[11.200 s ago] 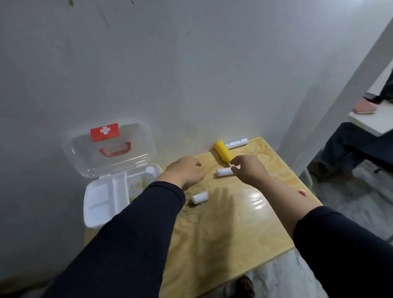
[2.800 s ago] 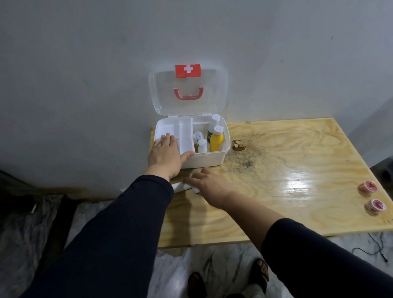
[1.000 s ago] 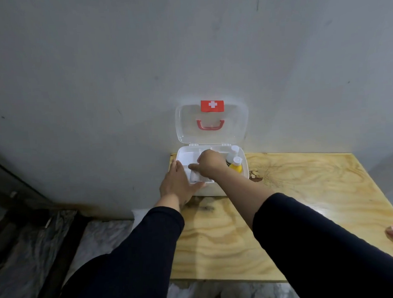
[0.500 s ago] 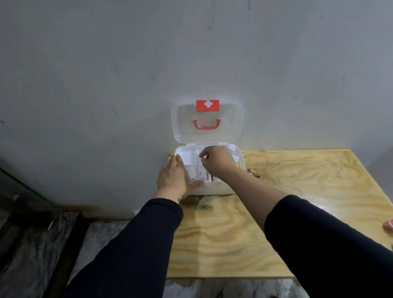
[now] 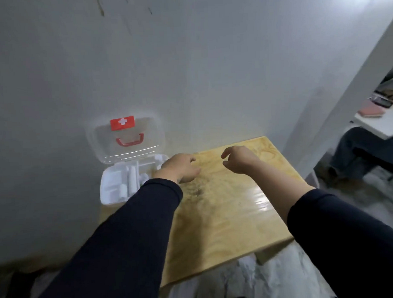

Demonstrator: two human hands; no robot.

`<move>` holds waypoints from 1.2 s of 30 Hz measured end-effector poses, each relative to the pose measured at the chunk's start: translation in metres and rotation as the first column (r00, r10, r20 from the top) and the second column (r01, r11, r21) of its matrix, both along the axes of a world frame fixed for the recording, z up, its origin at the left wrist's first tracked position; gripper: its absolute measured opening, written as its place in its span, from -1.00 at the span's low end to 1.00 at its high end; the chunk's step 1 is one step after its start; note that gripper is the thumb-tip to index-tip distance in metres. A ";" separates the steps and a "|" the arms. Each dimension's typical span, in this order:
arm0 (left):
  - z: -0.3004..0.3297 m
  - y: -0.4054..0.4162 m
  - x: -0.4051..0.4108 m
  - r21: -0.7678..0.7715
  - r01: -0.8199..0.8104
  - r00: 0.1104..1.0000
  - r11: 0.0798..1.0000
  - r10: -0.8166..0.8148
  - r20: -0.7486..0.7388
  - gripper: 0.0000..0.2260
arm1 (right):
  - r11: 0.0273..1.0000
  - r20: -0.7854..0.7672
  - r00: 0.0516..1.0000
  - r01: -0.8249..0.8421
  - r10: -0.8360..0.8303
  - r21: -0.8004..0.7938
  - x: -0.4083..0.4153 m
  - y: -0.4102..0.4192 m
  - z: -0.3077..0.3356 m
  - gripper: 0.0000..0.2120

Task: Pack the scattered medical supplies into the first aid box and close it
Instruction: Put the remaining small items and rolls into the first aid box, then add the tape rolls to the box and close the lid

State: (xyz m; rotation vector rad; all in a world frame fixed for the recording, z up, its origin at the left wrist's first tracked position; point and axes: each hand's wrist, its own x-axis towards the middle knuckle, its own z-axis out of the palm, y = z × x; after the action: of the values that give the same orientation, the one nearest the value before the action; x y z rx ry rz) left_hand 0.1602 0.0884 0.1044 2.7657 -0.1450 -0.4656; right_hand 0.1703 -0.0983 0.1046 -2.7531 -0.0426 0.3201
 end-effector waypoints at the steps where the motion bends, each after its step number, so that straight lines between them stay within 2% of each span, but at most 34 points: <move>1: -0.005 -0.017 0.002 -0.003 0.020 0.999 1.000 -0.020 -0.031 -0.50 | 1.000 -0.017 1.000 0.021 -0.022 -0.013 -0.002 -0.021 -0.004 -0.69; 9: -0.050 -0.138 -0.006 -0.061 0.105 0.981 0.993 -0.114 -0.158 -0.51 | 0.984 -0.160 0.978 0.113 -0.135 -0.136 -0.025 -0.153 -0.059 -0.57; 13: -0.073 -0.177 -0.010 -0.065 0.109 0.969 0.992 -0.121 -0.215 -0.51 | 0.969 -0.253 0.954 0.106 -0.163 -0.226 -0.035 -0.188 -0.094 -0.39; 16: -0.085 -0.194 -0.013 -0.054 0.125 0.968 0.991 -0.133 -0.213 -0.53 | 0.975 -0.316 0.937 0.083 -0.146 -0.204 -0.042 -0.204 -0.111 -0.33; 21: -0.096 -0.209 -0.016 -0.077 0.095 0.967 0.993 -0.110 -0.230 -0.54 | 0.992 -0.149 0.983 0.096 -0.108 -0.086 -0.048 -0.215 -0.123 -0.66; 25: -0.099 -0.216 -0.021 -0.060 0.092 0.976 0.994 -0.102 -0.195 -0.56 | 0.993 -0.078 0.993 0.077 -0.084 -0.085 -0.053 -0.214 -0.128 -0.74; 29: -0.095 -0.215 -0.024 -0.030 0.104 0.976 0.994 -0.108 -0.187 -0.55 | 0.998 -0.044 0.997 0.054 -0.056 -0.044 -0.054 -0.207 -0.122 -0.76; 32: -0.085 -0.201 -0.023 0.009 0.097 0.982 0.995 -0.094 -0.162 -0.54 | 0.999 -0.028 0.999 0.018 -0.018 0.032 -0.044 -0.187 -0.103 -0.70; 36: -0.061 -0.162 -0.023 0.003 -0.017 0.992 1.000 0.017 -0.121 -0.54 | 0.989 0.026 0.995 -0.101 0.099 0.112 -0.019 -0.141 -0.066 -0.66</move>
State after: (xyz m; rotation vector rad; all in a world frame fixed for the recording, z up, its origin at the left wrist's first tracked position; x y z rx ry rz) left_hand 0.1372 -0.0733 0.0433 2.7294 -0.0915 -0.6275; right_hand 0.1511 -0.2396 0.0383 -2.6464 -0.1986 0.3072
